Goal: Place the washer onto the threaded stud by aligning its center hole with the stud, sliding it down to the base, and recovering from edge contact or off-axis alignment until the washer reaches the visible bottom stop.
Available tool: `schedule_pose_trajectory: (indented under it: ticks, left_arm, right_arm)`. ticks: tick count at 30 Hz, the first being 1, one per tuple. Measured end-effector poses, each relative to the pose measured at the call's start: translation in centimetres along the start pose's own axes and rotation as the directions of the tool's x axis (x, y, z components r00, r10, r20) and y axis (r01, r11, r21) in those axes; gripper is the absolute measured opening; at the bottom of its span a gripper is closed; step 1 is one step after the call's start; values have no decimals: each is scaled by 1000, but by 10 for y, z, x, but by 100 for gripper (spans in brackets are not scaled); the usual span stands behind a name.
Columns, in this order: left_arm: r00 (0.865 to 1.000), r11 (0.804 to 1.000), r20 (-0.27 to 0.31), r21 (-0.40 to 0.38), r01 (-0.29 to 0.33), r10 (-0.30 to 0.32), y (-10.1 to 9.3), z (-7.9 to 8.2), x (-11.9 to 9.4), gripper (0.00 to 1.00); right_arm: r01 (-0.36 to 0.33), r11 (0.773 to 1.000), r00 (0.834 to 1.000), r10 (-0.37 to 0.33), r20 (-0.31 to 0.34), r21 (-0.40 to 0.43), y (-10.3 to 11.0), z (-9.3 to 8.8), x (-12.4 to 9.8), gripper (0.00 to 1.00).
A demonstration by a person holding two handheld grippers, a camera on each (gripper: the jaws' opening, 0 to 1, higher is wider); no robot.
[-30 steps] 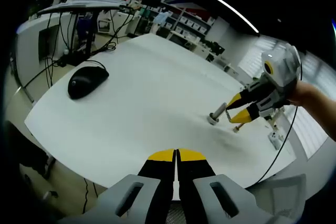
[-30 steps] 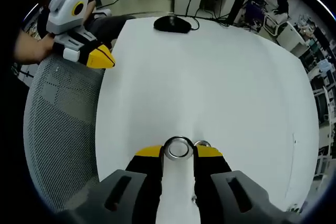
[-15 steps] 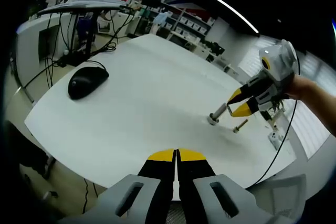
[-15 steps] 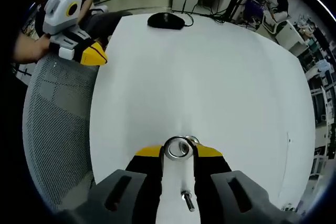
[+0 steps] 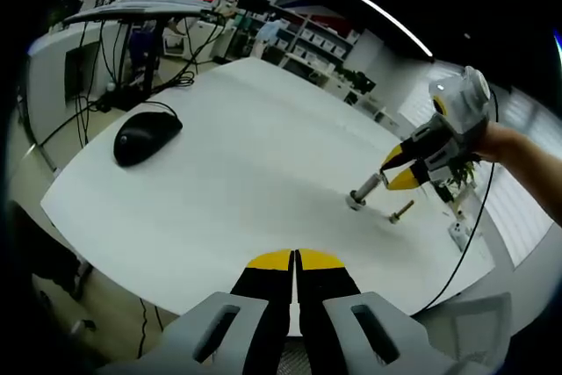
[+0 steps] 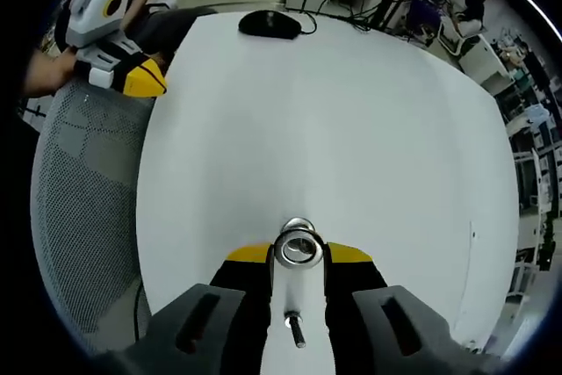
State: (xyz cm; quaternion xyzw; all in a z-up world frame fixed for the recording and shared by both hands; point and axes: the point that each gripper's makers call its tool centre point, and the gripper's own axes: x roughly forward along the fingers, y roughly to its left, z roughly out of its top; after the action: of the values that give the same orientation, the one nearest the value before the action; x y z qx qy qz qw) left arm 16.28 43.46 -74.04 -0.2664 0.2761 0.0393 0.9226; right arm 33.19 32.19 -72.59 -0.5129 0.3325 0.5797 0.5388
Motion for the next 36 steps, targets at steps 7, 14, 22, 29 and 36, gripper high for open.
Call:
schedule_pose_trajectory:
  ticks: [7, 14, 22, 29, 36]
  left_arm:
    - [1000, 1000, -2, 1, 0, 0, 0, 0, 0, 0]
    - [1000, 1000, -3, 0, 0, 0, 0, 0, 0, 0]
    - [1000, 1000, -7, 2, -1, 1, 0, -1, 1, 0]
    - [1000, 1000, -5, 0, -1, 1, 0, 0, 0, 0]
    - [1000, 1000, -2, -1, 0, 0, 0, 0, 0, 0]
  right_arm:
    - [8, 1000, 1000, -9, -25, -23, -5, -3, 3, 22]
    - [2, 1000, 999, -3, -32, -27, -7, -3, 7, 22]
    - [-16, 999, 999, 15, -30, -28, -6, 0, 8, 22]
    - [-27, 999, 999, 25, -38, -35, -7, -1, 13, 22]
    - [-41, 999, 998, 39, -49, -34, -8, -3, 19, 22]
